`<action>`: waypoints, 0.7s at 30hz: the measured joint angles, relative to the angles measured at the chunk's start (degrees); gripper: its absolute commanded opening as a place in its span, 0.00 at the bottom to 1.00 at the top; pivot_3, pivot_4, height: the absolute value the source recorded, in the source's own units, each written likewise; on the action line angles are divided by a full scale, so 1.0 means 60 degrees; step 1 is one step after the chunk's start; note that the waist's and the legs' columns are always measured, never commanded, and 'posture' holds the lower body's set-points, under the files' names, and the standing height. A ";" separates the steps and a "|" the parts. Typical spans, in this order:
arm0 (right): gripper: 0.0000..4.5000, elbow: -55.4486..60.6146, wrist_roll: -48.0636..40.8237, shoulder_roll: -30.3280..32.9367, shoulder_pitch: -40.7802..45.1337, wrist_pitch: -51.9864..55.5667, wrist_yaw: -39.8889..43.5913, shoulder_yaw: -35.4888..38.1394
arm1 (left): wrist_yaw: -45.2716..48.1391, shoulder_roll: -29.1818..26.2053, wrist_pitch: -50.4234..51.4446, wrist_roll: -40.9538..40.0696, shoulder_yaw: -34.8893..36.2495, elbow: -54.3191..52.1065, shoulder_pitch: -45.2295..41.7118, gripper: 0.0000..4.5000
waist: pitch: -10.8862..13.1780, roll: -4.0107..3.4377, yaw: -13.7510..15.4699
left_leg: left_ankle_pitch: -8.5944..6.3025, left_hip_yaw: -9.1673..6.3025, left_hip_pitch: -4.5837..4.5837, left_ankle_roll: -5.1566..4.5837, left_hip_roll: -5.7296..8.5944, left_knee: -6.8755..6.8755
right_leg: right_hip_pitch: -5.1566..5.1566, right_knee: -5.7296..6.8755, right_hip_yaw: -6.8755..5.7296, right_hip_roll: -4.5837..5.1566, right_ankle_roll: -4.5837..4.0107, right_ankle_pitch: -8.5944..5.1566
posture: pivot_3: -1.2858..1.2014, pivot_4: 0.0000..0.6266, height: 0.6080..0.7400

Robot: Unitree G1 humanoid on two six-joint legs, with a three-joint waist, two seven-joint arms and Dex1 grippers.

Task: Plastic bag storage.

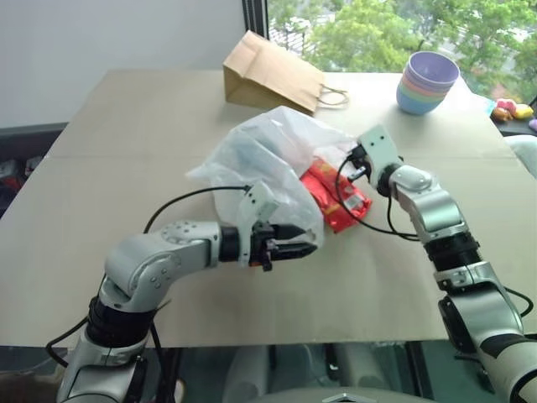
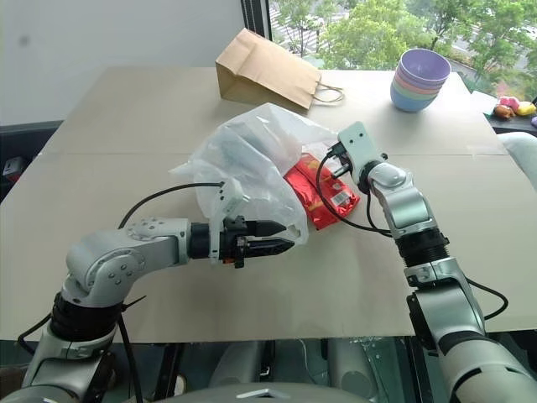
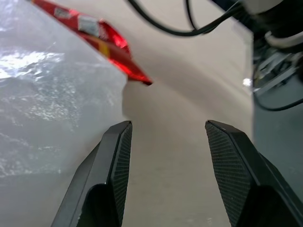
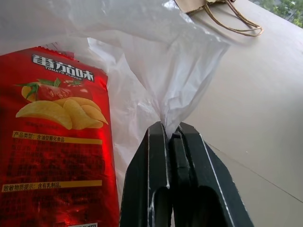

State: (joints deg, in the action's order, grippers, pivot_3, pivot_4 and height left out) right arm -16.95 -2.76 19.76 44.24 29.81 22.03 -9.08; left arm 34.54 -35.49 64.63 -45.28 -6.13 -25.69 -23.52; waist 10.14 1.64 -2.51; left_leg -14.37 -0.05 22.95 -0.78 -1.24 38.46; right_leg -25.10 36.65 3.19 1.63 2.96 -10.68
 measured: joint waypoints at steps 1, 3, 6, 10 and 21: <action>0.03 0.0015 0.0009 0.0000 -0.0001 0.0017 0.0003 0.0007 | -0.0174 0.0002 -0.0110 0.0374 -0.0206 0.0222 0.0000 0.56 | -0.0001 -0.0001 0.0001 | 0.0000 0.0001 0.0000 0.0000 0.0000 -0.0001 | 0.0000 0.0000 0.0001 0.0000 -0.0001 0.0000 | 0.52 0.24 1.00; 0.03 0.0059 0.0012 -0.0002 -0.0002 0.0028 0.0008 0.0007 | -0.0449 0.0144 -0.0233 0.0892 -0.0500 0.0701 0.0030 0.56 | 0.0000 -0.0002 0.0007 | 0.0000 0.0001 0.0003 0.0000 0.0000 -0.0001 | 0.0000 -0.0002 0.0001 0.0001 -0.0001 0.0001 | 0.52 0.24 1.00; 0.03 0.0158 0.0022 0.0015 -0.0019 0.0147 0.0011 0.0010 | -0.0532 0.0392 -0.0637 0.1543 -0.0962 0.1084 0.0085 0.56 | 0.0000 -0.0002 0.0017 | 0.0000 0.0003 0.0004 0.0000 0.0001 -0.0004 | 0.0000 -0.0010 0.0001 0.0004 -0.0001 0.0001 | 0.52 0.24 1.00; 0.03 0.0259 0.0080 0.0071 -0.0031 0.0218 0.0014 0.0011 | -0.0297 0.0875 -0.1372 0.2133 -0.1432 0.1484 -0.0043 0.56 | -0.0002 -0.0003 0.0065 | 0.0000 0.0002 0.0004 0.0000 0.0006 -0.0004 | 0.0004 -0.0011 -0.0002 0.0008 -0.0001 0.0002 | 0.52 0.24 1.00; 0.53 0.1160 0.0265 0.0757 -0.0237 0.0435 0.0592 0.0127 | 0.0016 0.2927 -0.1534 0.2084 -0.1260 0.3013 -0.0578 0.56 | -0.0003 -0.0007 0.0029 | 0.0000 0.0000 0.0008 0.0000 0.0006 -0.0007 | 0.0002 -0.0018 -0.0003 0.0007 0.0000 0.0002 | 0.52 0.24 1.00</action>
State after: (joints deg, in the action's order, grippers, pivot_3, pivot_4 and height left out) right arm -10.00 -1.17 24.30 42.81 32.42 25.58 -8.32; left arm 34.64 -17.93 55.43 -32.78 -13.70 -7.62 -26.99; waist 10.12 1.60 -2.33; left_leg -14.37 -0.05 23.00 -0.78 -1.21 38.41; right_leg -25.09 36.54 3.17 1.67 2.97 -10.66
